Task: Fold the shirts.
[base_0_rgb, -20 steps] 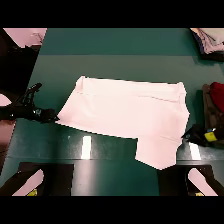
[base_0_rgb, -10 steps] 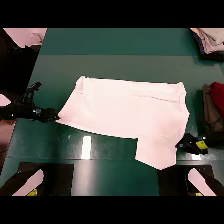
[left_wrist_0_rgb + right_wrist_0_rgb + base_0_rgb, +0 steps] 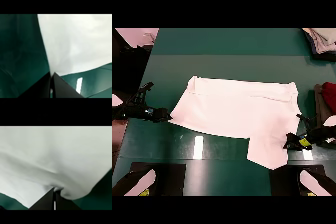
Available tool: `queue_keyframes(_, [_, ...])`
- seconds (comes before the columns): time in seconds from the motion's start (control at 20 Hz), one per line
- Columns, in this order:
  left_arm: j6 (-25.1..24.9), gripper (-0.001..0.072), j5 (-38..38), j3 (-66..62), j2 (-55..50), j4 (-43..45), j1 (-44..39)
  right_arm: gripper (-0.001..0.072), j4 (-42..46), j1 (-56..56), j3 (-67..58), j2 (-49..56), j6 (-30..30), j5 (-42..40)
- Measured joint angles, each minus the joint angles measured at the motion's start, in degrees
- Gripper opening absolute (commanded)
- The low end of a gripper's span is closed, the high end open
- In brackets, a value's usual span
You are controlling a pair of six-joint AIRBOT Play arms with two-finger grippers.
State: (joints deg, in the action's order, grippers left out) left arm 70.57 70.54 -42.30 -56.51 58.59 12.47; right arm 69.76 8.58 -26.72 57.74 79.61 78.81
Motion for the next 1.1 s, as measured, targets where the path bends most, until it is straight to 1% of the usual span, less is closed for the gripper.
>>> queue_keyframes(0.1, [-0.11, 0.0024, 0.37, -0.04, 0.09, 0.04, 0.02, 0.0013, 1.20, -0.15, -0.04, -2.84, 0.15, -0.28])
queue_keyframes(0.2, [-0.02, 0.0024, 1.70, -0.13, 0.74, 0.52, 0.00, 0.0013, 1.62, 0.33, -0.92, -6.60, 0.20, 2.47])
queue_keyframes(0.3, [0.94, 0.0023, 3.74, 0.02, 2.62, 2.12, 0.00, 0.0013, 4.09, 1.05, -3.08, -10.75, 0.22, 5.40])
queue_keyframes(0.55, [5.57, 0.0024, 10.14, 5.22, 13.53, 6.23, 0.00, 0.0013, 9.20, 4.02, -9.90, -20.24, 0.26, 11.28])
queue_keyframes(0.7, [7.61, 0.0024, 12.72, 7.98, 19.08, 3.63, 0.00, 0.0013, 10.12, 4.92, -12.74, -23.08, 0.24, 12.33])
queue_keyframes(0.8, [8.28, 0.0023, 11.54, 8.22, 20.76, -0.37, 0.00, 0.0013, 9.09, 5.18, -14.88, -22.56, 0.02, 11.21])
queue_keyframes(0.9, [8.68, 0.0024, 7.85, 7.52, 20.83, -3.15, 0.00, 0.0013, 6.84, 5.31, -17.66, -19.61, -0.52, 9.18])
queue_keyframes(1.0, [8.70, 0.0024, 4.15, 6.27, 18.88, -4.68, 0.00, 0.0013, 4.85, 5.42, -21.20, -15.30, -0.81, 6.36])
queue_keyframes(1.1, [8.50, 0.0024, 0.42, 4.37, 14.78, -5.66, 0.00, 0.0013, 3.28, 5.03, -25.31, -10.10, -1.14, 3.72])
